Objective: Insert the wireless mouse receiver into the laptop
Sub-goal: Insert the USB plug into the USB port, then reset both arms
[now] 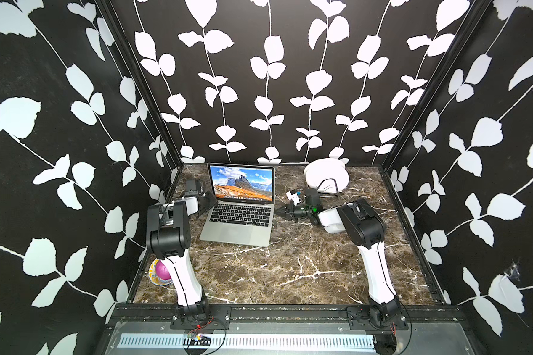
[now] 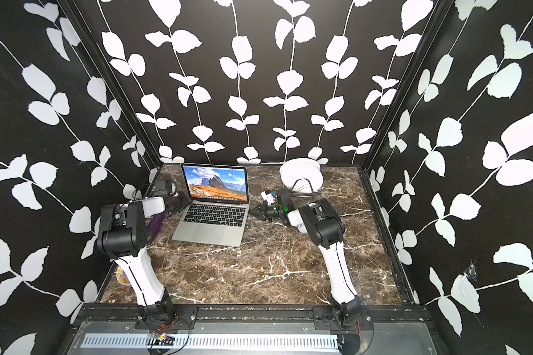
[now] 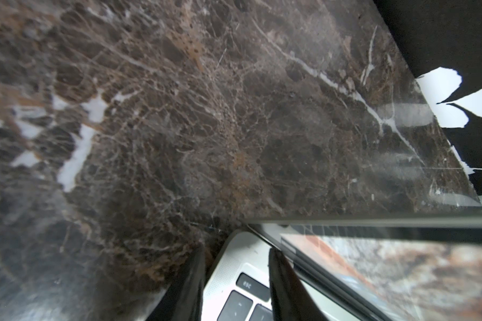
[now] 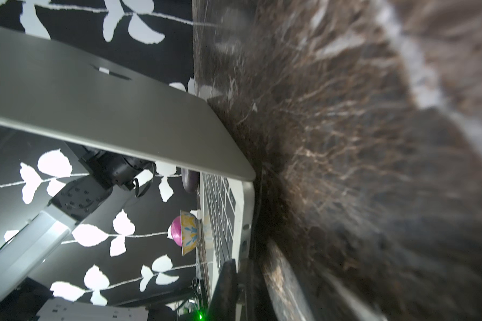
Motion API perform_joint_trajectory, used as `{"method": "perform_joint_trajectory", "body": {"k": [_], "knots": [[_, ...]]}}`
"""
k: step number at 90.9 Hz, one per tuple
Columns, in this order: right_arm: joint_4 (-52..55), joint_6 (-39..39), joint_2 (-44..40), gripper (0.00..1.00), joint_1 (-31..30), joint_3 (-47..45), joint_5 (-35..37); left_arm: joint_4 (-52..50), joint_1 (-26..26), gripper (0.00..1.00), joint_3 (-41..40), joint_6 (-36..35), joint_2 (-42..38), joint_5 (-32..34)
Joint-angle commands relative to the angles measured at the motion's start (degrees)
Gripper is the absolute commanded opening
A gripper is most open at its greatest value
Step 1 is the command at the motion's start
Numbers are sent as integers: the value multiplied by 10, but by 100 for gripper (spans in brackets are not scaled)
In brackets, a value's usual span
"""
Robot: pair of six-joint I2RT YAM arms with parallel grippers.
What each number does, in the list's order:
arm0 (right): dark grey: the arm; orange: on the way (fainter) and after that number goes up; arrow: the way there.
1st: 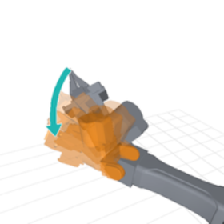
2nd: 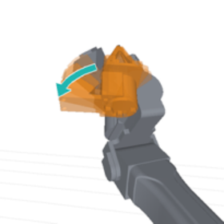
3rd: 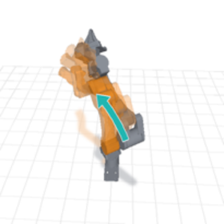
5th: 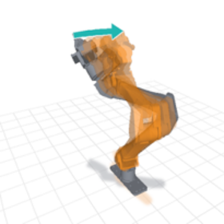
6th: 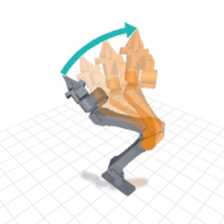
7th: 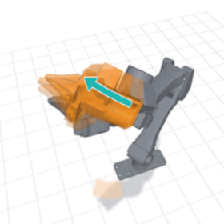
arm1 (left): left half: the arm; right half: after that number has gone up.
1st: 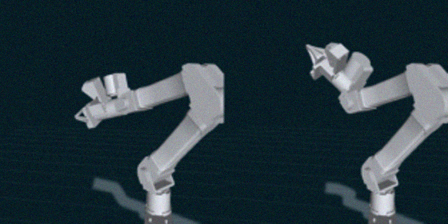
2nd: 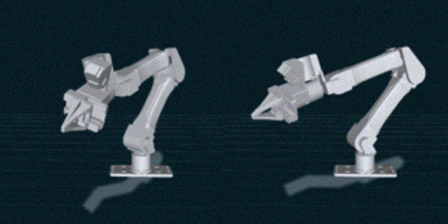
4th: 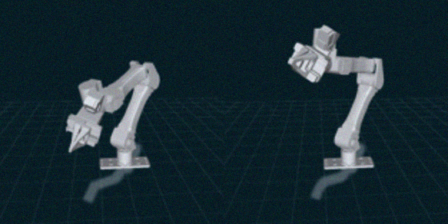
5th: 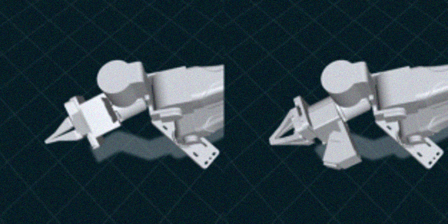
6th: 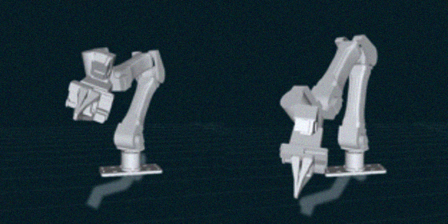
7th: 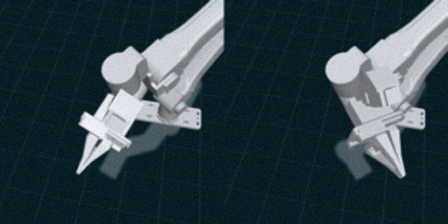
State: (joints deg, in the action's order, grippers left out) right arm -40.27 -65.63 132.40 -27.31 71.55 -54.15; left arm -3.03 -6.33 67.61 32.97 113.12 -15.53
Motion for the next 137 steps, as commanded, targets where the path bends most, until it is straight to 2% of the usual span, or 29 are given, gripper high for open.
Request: {"method": "perform_joint_trajectory", "body": {"k": [1, 7, 11, 27, 32, 44, 49, 52, 55, 57, 60, 74, 82, 84, 86, 88, 95, 98, 104, 107, 112, 117, 122, 126, 128, 131, 135, 136, 137], "knots": [[-62, -30, -1, 0, -63, -6, 47, -79, 32, 40, -21, 13, 32, -99], [-16, -11, -14, 0, -64, -11, 65, -79, 31, 40, -20, 13, 29, -100], [51, 32, -36, 0, -60, -17, 90, -81, 31, 40, -20, 12, 26, -98], [540, 255, -119, 0, -35, 29, 292, -85, 33, 39, -23, 10, 9, -85], [590, 281, -126, 0, -35, 30, 314, -86, 33, 40, -26, 10, -5, -79], [624, 299, -124, 0, -48, 29, 325, -94, 37, 40, -35, 9, -46, -57], [635, 304, -131, 18, -49, 32, 335, -99, 42, 42, -43, 7, -75, -41], [644, 306, -142, 36, -47, 32, 352, -108, 47, 43, -47, 4, -90, -29], [643, 307, -159, 69, -45, 32, 361, -121, 52, 45, -48, -1, -107, -16], [644, 308, -169, 81, -44, 32, 364, -131, 55, 47, -49, -6, -120, -8], [651, 312, -186, 84, -43, 32, 372, -144, 61, 49, -52, -15, -140, 8], [712, 354, -279, 88, -43, 69, 427, -222, 86, 62, -42, -60, -270, 97], [718, 374, -358, 89, -42, 57, 480, -278, 86, 71, -13, -90, -350, 154], [720, 381, -379, 89, -41, 52, 503, -293, 86, 77, -6, -100, -370, 171], [720, 385, -407, 89, -39, 47, 522, -308, 86, 92, 4, -109, -389, 195], [718, 389, -434, 90, -35, 42, 543, -319, 86, 97, 13, -124, -407, 217], [672, 392, -520, 90, -15, -26, 665, -333, 86, 98, 29, -167, -461, 327], [657, 393, -550, 90, -8, -53, 750, -317, 86, 98, 18, -192, -482, 379], [568, 443, -597, 87, 8, -123, 827, -208, 86, 98, -40, -272, -503, 452], [478, 510, -613, 79, 13, -177, 869, -153, 85, 99, -71, -319, -503, 465], [361, 558, -619, 88, 30, -243, 935, -73, 82, 98, -124, -345, -485, 496], [356, 531, -591, 87, 80, -251, 938, -7, 66, 98, -173, -351, -459, 489], [367, 502, -542, 83, 120, -251, 940, 66, 49, 98, -230, -338, -426, 479], [344, 506, -503, 79, 133, -270, 961, 108, 38, 98, -272, -307, -407, 474], [297, 520, -492, 78, 138, -281, 977, 139, 35, 99, -298, -302, -399, 462], [304, 513, -496, 74, 146, -277, 963, 212, 34, 98, -346, -307, -390, 444], [234, 532, -500, 76, 149, -315, 957, 336, 36, 98, -416, -315, -365, 428], [142, 551, -502, 79, 153, -350, 952, 372, 38, 98, -432, -317, -358, 430], [142, 551, -502, 79, 153, -350, 952, 409, 39, 98, -443, -325, -349, 429]]}}
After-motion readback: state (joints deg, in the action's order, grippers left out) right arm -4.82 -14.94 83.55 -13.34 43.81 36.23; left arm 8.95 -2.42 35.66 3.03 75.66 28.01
